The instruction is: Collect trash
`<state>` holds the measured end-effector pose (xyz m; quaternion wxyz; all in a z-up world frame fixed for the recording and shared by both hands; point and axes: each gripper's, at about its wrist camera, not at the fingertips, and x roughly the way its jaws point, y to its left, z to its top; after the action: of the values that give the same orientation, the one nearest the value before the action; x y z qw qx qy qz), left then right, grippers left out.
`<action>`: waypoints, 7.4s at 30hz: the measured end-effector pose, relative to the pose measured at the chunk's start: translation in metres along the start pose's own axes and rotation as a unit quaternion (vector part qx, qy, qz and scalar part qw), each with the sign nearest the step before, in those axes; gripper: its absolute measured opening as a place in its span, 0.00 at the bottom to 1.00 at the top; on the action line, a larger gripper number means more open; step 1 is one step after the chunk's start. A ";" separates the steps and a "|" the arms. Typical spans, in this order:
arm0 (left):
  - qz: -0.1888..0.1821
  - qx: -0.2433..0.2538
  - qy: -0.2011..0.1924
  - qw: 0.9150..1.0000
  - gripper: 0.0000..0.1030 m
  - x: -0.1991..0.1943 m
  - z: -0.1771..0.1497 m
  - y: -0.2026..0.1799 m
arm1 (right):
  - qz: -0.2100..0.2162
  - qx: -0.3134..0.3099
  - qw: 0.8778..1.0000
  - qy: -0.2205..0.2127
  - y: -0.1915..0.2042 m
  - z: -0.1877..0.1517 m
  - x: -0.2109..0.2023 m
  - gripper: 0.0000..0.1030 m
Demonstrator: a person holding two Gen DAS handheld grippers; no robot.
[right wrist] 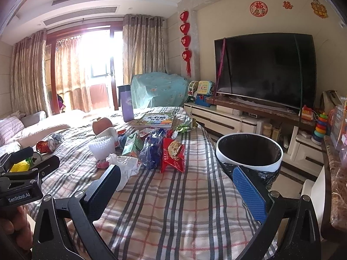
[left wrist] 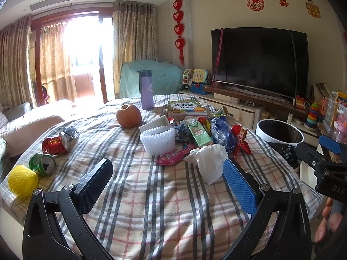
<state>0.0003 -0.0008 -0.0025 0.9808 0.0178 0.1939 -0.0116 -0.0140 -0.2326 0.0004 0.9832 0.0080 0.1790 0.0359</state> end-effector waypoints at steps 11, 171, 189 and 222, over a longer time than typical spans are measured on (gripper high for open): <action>-0.004 -0.003 0.003 1.000 1.00 0.001 -0.004 0.000 | 0.004 0.001 1.000 0.003 0.001 0.000 0.001 1.00; -0.285 0.098 0.220 0.928 0.54 0.234 0.069 -0.254 | -0.036 0.182 0.967 0.173 -0.249 0.029 0.134 0.57; -0.234 0.038 0.210 0.949 0.55 0.173 0.032 -0.138 | 0.020 0.192 0.969 0.152 -0.168 0.002 0.090 0.86; -0.141 -0.035 0.185 0.972 0.63 0.130 0.006 -0.014 | 0.062 0.103 0.982 0.148 -0.053 -0.007 0.091 0.86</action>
<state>0.1225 -0.0175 -0.0471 0.9165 -0.0425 0.3726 -0.1392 0.0720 -0.2789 -0.0396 0.9357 0.1152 0.3240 0.0787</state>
